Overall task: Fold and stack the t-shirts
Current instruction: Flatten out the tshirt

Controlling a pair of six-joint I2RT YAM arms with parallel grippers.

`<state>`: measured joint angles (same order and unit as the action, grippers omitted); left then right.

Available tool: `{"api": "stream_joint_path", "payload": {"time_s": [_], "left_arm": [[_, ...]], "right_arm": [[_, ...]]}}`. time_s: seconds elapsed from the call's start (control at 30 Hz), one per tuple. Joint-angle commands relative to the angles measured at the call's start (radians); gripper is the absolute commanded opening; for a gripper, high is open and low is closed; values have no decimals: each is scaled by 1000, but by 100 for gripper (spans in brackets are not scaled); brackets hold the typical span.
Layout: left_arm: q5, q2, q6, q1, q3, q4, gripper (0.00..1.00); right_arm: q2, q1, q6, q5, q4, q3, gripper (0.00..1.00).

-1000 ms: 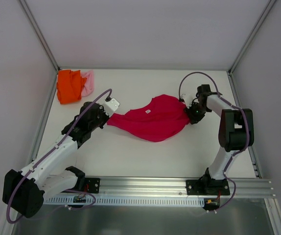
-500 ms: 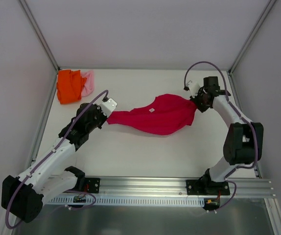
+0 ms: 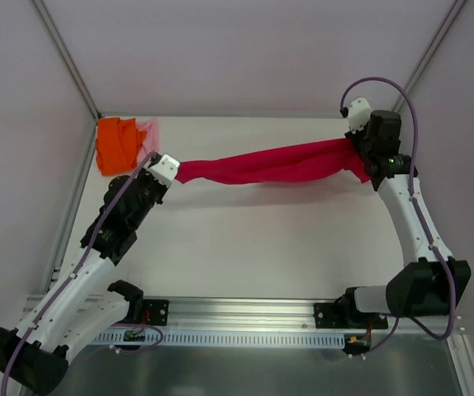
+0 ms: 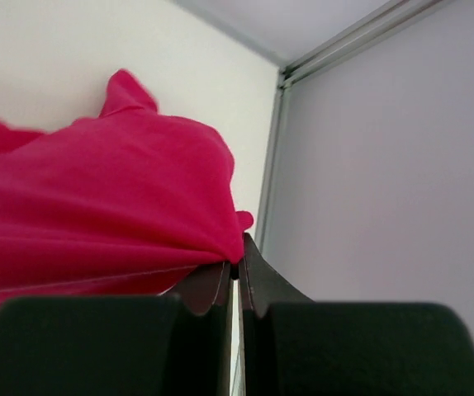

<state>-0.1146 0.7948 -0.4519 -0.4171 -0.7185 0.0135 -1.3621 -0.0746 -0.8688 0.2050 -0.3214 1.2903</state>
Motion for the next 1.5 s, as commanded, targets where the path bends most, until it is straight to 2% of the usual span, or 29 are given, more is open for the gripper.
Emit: {"api": "stream_joint_path", "payload": {"time_s": [0.0, 0.1, 0.27, 0.3, 0.5, 0.83, 1.0, 1.07, 1.17, 1.3, 1.4, 1.43, 1.47], "left_arm": [[-69, -69, -7, 12, -76, -64, 0], [-69, -123, -1, 12, -72, -61, 0], [-62, -135, 2, 12, -53, -43, 0], [-60, -132, 4, 12, -45, -41, 0], [-40, -129, 13, 12, -47, -26, 0], [-51, -177, 7, 12, -24, -58, 0], [-43, -244, 12, 12, -16, -40, 0], [-34, -256, 15, 12, -15, -24, 0], [-27, -259, 22, 12, -19, 14, 0], [-27, -269, 27, 12, -25, 17, 0], [-11, -276, 33, 12, -38, 34, 0], [-8, -278, 35, 12, -45, 46, 0], [-5, -276, 35, 12, -47, 54, 0]], "right_arm": [[156, 4, 22, 70, 138, 24, 1], [242, 7, 11, 76, 156, -3, 1], [282, 4, 14, 30, 95, -20, 1], [279, 6, 20, -14, 23, -13, 1], [317, 6, 40, -192, -117, -29, 1], [334, 6, 51, -109, 48, -88, 1], [414, 6, 42, -108, 94, -167, 1], [437, 6, 44, -153, 41, -174, 1], [420, 6, 31, -278, -135, -111, 1], [431, 9, 8, -352, -226, -94, 1], [466, 16, -30, -478, -325, -91, 1], [468, 18, -42, -534, -361, -86, 4], [456, 16, -61, -565, -401, -63, 16]]}}
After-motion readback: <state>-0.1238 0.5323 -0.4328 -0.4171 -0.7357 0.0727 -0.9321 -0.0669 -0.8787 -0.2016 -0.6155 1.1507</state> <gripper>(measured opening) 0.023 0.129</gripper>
